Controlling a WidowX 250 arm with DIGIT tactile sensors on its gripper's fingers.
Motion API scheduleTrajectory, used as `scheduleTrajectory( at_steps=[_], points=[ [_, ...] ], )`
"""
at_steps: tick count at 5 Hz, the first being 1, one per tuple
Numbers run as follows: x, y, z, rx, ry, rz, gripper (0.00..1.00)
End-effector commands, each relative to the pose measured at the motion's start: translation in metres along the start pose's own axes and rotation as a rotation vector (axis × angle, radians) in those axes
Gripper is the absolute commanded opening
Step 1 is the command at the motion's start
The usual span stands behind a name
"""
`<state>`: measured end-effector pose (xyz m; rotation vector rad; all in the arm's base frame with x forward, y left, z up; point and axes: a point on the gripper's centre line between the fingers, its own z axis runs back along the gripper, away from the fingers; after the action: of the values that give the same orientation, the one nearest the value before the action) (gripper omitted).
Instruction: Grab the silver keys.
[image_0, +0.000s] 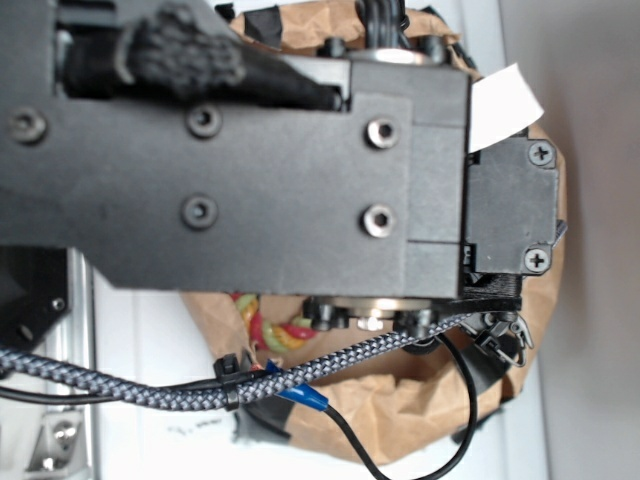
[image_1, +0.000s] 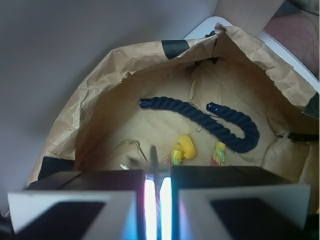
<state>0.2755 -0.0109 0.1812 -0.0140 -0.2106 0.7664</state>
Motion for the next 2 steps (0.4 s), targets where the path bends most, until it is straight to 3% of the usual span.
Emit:
scheduleTrajectory(
  at_steps=[1,2],
  points=[
    [0.0106,0.0118,0.0090,-0.031,-0.068,0.018,0.00],
    [0.0143,0.0180,0.0059,-0.020,-0.065,0.028,0.00]
  ],
)
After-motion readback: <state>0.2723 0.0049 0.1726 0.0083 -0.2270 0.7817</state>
